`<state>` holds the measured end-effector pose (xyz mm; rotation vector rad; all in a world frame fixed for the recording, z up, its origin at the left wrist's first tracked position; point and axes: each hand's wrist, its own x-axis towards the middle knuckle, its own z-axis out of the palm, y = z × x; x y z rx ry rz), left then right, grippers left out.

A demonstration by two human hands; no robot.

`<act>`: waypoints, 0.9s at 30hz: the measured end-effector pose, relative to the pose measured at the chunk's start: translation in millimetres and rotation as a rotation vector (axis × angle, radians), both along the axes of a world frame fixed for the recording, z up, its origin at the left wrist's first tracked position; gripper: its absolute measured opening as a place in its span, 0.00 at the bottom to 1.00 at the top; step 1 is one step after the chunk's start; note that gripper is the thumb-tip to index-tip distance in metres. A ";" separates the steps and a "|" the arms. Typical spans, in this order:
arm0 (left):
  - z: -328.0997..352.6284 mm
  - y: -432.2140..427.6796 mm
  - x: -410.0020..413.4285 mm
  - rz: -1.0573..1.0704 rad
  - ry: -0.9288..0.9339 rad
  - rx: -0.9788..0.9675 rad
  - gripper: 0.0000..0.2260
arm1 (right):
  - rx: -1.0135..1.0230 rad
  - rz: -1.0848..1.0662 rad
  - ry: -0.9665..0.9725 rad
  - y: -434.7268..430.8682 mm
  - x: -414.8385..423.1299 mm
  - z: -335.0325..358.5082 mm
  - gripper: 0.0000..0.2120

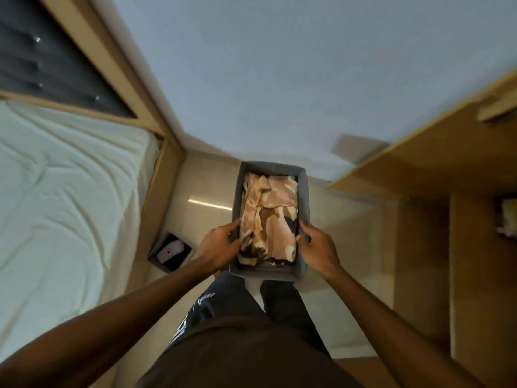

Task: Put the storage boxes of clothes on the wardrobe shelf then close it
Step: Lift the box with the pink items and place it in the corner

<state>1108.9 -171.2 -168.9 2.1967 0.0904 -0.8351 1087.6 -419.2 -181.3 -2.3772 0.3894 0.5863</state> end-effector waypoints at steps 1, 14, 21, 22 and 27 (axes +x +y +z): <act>7.7 -14.7 2.9 -0.041 -0.018 -0.011 0.23 | -0.014 -0.040 -0.026 -15.4 -7.7 7.0 0.21; 96.3 -292.9 25.1 -0.448 -0.434 -0.119 0.22 | -0.173 -0.576 -0.341 -248.9 -81.7 97.2 0.21; 138.1 -431.8 49.8 -0.573 -0.523 -0.285 0.23 | -0.248 -0.787 -0.529 -354.6 -97.2 159.3 0.21; 144.8 -450.1 55.2 -0.594 -0.532 -0.342 0.23 | -0.265 -0.812 -0.553 -368.5 -96.8 164.0 0.21; 173.5 -533.4 80.7 -0.687 -0.521 -0.559 0.19 | -0.310 -0.941 -0.642 -431.9 -85.3 179.5 0.21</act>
